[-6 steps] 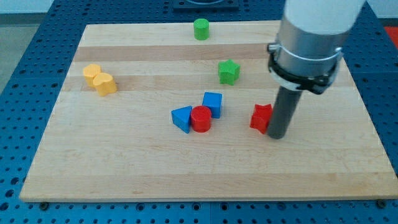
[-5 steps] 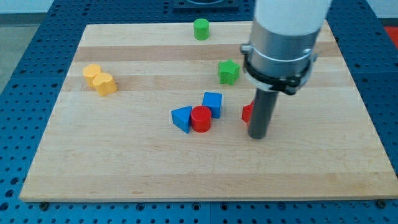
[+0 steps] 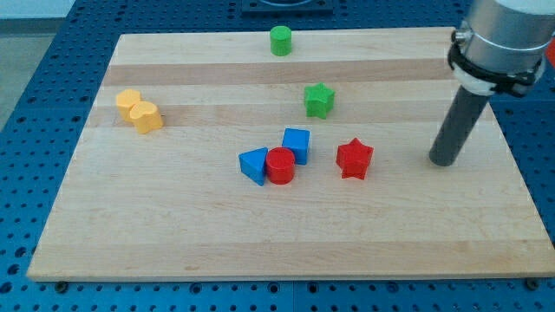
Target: Slide red star to group of blocks
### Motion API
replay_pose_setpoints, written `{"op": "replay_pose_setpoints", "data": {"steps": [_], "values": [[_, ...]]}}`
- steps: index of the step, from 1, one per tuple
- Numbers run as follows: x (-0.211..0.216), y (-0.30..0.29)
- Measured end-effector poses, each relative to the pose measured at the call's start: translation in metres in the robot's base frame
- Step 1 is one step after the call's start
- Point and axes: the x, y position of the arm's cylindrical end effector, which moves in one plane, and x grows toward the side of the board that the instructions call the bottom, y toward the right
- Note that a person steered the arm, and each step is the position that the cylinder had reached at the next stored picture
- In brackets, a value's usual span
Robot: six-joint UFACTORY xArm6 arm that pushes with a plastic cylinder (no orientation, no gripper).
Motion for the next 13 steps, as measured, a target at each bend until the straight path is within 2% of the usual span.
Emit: {"op": "replay_pose_setpoints", "data": {"steps": [3, 4, 5, 6, 7, 8, 11, 13], "values": [[0.025, -0.092], [0.009, -0.100], [0.018, -0.095], [0.023, -0.066], [-0.032, -0.076], [-0.042, -0.101], [0.006, -0.110], [0.020, -0.132]]}}
